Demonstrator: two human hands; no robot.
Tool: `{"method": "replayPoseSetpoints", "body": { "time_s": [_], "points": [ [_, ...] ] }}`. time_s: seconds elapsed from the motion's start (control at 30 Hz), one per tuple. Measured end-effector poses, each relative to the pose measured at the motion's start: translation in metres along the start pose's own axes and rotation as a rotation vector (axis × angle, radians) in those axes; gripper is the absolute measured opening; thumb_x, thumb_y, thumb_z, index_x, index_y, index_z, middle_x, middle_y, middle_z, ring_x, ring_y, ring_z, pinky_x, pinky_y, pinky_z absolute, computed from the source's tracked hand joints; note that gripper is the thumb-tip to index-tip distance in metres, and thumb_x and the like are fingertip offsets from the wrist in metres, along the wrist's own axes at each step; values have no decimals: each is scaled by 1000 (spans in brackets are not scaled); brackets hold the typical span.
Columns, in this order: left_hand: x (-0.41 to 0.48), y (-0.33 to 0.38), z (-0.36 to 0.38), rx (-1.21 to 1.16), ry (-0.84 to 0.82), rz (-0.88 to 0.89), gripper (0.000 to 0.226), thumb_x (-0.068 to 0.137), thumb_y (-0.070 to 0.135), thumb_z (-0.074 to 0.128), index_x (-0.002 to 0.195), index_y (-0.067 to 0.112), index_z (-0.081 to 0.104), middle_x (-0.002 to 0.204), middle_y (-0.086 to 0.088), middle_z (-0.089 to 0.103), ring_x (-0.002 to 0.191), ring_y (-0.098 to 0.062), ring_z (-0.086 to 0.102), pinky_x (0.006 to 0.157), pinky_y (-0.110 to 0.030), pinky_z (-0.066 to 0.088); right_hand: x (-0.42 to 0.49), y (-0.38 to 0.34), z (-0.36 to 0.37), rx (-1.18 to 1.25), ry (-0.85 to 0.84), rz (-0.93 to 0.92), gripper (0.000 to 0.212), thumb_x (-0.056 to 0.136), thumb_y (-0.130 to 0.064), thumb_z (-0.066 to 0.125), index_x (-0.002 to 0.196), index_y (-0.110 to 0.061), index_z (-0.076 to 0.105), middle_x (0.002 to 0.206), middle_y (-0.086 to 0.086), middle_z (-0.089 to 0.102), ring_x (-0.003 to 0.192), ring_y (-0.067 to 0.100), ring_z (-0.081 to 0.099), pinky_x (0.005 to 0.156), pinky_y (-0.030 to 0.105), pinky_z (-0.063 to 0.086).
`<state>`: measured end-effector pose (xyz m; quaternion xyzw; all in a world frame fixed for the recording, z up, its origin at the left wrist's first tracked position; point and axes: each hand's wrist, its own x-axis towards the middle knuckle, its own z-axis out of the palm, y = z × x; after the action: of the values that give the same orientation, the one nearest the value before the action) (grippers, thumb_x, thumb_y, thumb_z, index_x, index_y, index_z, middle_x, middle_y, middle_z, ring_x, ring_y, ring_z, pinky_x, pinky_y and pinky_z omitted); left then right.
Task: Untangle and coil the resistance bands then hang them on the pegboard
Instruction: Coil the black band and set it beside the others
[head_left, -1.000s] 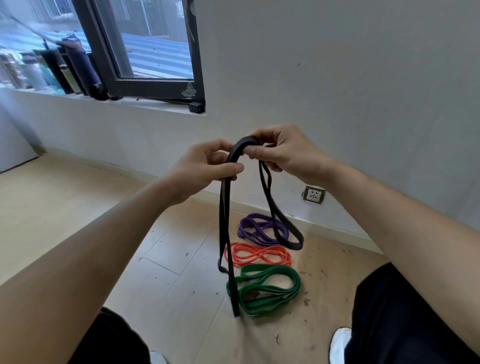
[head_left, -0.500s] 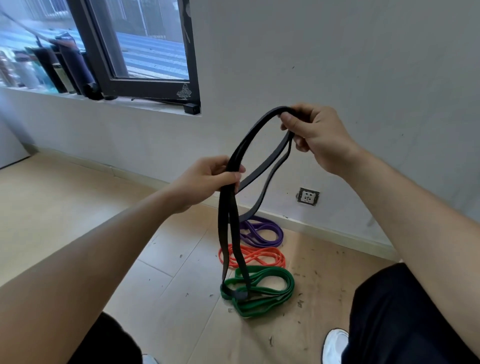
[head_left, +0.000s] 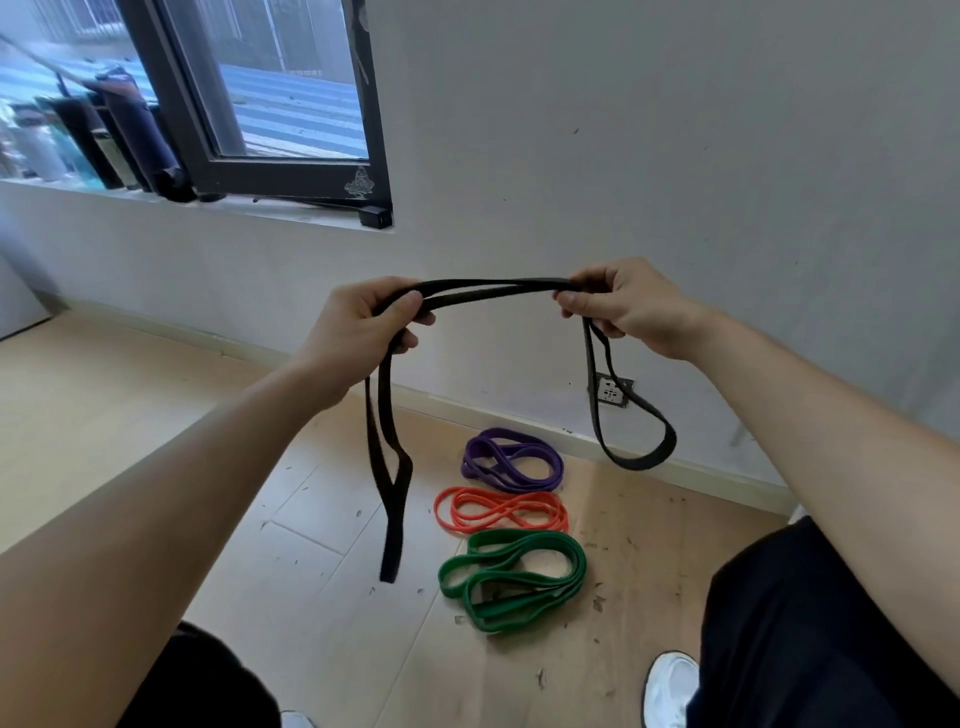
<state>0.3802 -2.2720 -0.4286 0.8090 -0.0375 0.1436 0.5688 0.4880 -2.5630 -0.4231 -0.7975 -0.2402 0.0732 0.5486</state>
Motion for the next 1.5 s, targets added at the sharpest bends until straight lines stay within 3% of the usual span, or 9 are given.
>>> {"method": "replayPoseSetpoints", "body": {
  "time_s": [0.23,0.37,0.53,0.8,0.9,1.03,1.2,1.3,1.5],
  "points": [
    [-5,6,-6,34,-224,-72,28,106,24,51,131,21,65,96,0,69,75,-11,59,74,-25,52,5,2,-5,59,46,-52,13,95,-14,68,102,-3,70,77,5,62,51,10,35,46,21,25],
    [-5,7,-6,169,-132,46,37,94,22,71,130,27,66,98,2,69,76,-4,61,75,-23,55,3,11,-7,15,-20,21,19,94,-15,69,106,0,70,78,3,65,55,13,40,48,23,28],
    [-2,3,-7,70,-24,68,27,98,18,66,124,21,72,90,1,73,68,-8,60,67,-22,52,-3,17,8,-178,-320,171,9,94,-12,69,102,-7,71,79,-1,67,59,10,47,53,24,35],
    [-9,18,3,-37,-169,26,22,93,17,70,113,23,77,79,-1,65,70,-15,55,68,-26,51,-4,18,58,-540,-599,182,6,90,-22,76,95,-19,75,103,7,74,101,21,68,100,43,52],
    [-11,21,3,-34,-138,50,17,93,18,70,109,21,78,78,-6,63,66,-15,53,64,-25,49,-4,17,59,-519,-607,187,8,89,-20,76,97,-19,75,102,5,75,97,17,68,99,45,53],
    [-11,20,4,-4,-127,39,15,95,22,69,107,20,77,77,2,67,64,-13,55,62,-23,50,-10,7,64,-303,-606,116,18,91,-15,74,108,-9,72,111,11,73,106,21,69,98,30,50],
    [-13,19,13,69,-183,50,13,94,20,71,104,18,77,74,4,71,64,-8,59,62,-19,51,-12,-20,79,15,-414,-16,29,93,-20,71,121,-11,66,114,11,74,112,23,69,101,39,46],
    [-13,17,11,121,-176,43,14,93,23,72,107,21,75,77,-1,73,65,-7,62,65,-21,54,-14,-33,76,-108,-342,-107,24,96,-15,68,119,-9,68,106,10,76,103,17,72,97,29,54],
    [-13,9,4,218,-378,-54,21,88,23,77,109,21,72,90,-11,74,80,-16,71,82,-31,59,-17,-45,70,-305,-306,-198,17,100,-19,63,114,-12,69,100,9,74,93,25,68,74,32,55]
  ]
}}
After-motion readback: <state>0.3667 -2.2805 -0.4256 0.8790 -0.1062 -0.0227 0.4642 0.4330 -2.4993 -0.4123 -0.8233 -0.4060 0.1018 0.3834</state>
